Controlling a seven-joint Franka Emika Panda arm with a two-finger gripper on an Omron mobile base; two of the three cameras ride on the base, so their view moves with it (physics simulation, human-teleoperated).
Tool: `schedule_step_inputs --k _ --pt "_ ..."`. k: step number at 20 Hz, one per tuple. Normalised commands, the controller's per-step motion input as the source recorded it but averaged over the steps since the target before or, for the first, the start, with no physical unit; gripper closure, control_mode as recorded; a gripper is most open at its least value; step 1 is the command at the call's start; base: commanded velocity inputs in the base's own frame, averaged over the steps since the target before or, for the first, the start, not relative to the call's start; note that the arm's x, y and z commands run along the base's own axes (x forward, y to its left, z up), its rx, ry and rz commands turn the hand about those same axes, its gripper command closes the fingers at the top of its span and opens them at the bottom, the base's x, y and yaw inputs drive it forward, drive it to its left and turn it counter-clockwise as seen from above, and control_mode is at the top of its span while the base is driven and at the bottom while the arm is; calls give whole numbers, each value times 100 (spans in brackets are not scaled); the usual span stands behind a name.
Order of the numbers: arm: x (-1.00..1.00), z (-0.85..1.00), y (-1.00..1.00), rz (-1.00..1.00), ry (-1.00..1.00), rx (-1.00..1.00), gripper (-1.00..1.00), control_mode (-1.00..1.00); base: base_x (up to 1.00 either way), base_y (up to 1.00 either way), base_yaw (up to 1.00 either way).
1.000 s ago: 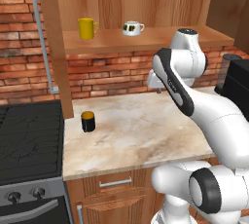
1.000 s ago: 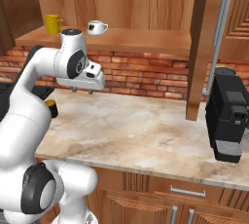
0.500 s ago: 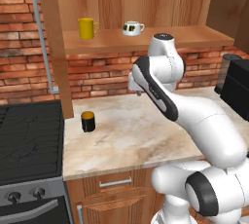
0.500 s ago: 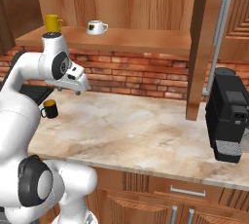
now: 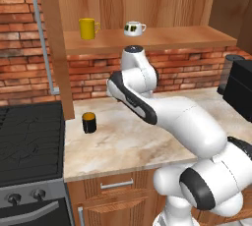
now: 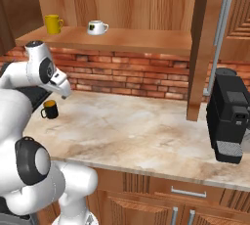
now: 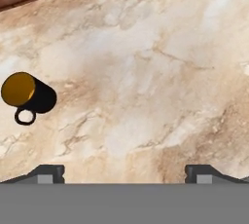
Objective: Pick the mug on the counter and place it in the cabinet with the handle facing the right, like the mugs already inside.
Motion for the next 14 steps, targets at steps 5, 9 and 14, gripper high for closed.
schedule_step_inputs --k 5,9,14 --pt "27 -41 58 -14 0 0 -100 -100 0 0 0" --pt "15 -30 37 -7 4 -3 -100 -100 0 0 0" --pt "38 -26 46 0 11 -7 -100 -100 0 0 0"
